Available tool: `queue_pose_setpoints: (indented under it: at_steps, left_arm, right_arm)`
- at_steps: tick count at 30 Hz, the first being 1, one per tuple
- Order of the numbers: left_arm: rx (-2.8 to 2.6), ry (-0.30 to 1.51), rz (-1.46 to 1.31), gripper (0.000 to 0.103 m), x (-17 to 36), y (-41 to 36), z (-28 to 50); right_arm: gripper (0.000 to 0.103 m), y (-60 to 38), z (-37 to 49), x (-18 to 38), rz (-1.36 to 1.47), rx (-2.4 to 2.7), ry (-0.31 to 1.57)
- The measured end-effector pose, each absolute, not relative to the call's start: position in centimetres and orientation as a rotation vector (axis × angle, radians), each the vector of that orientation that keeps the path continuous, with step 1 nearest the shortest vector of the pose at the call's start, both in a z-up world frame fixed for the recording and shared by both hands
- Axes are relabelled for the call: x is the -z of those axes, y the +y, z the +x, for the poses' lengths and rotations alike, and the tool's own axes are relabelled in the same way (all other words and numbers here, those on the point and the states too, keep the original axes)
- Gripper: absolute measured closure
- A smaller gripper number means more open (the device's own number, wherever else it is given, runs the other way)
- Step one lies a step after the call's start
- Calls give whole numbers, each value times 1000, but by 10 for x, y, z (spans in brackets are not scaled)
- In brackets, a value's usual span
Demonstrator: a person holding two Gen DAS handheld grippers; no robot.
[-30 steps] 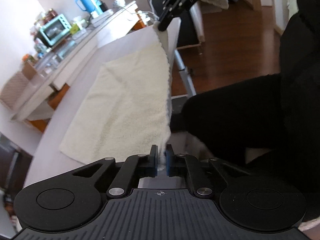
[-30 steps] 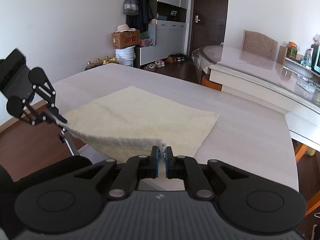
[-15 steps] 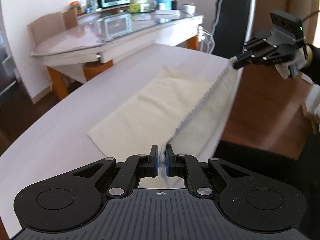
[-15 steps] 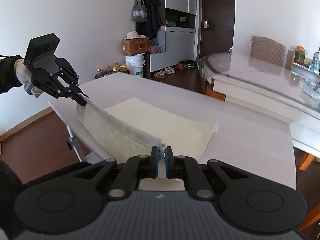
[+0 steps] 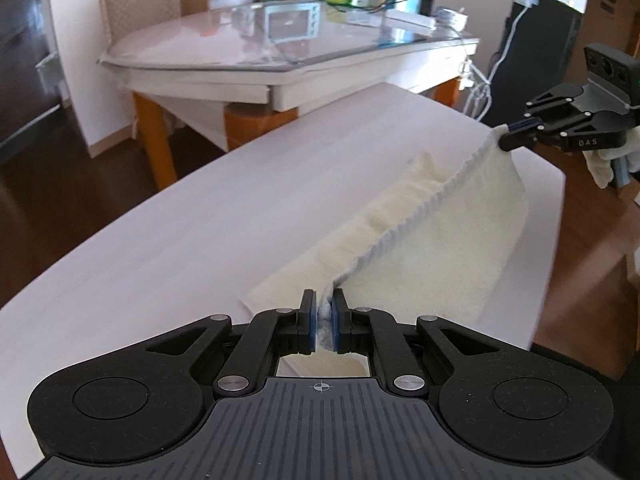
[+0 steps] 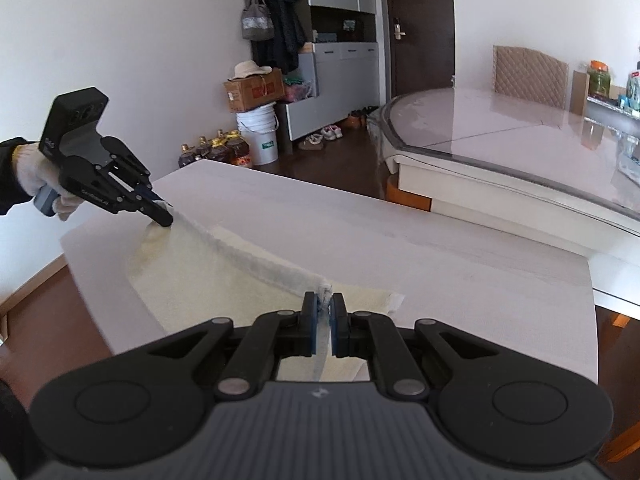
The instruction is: Fold towel
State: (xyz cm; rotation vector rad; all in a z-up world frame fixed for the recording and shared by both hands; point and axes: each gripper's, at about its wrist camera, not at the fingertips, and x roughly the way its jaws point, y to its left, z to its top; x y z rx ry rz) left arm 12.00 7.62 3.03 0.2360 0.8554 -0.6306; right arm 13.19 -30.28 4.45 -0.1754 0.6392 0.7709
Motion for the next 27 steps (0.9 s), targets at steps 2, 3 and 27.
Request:
queue_pose_setpoints:
  at_steps: [2,3,27]
  left_arm:
    - [614,862,235,95,-27,77,132]
    - [609,868,234,95,-25,77,136]
    - [448,865,231,60,1,109,148]
  right_arm:
    - [96,-300,143,-41,-172,-765,652]
    - [96,-299,151,-38,-166,-760,663]
    - [83,-292,165,-13,-123,-612,686]
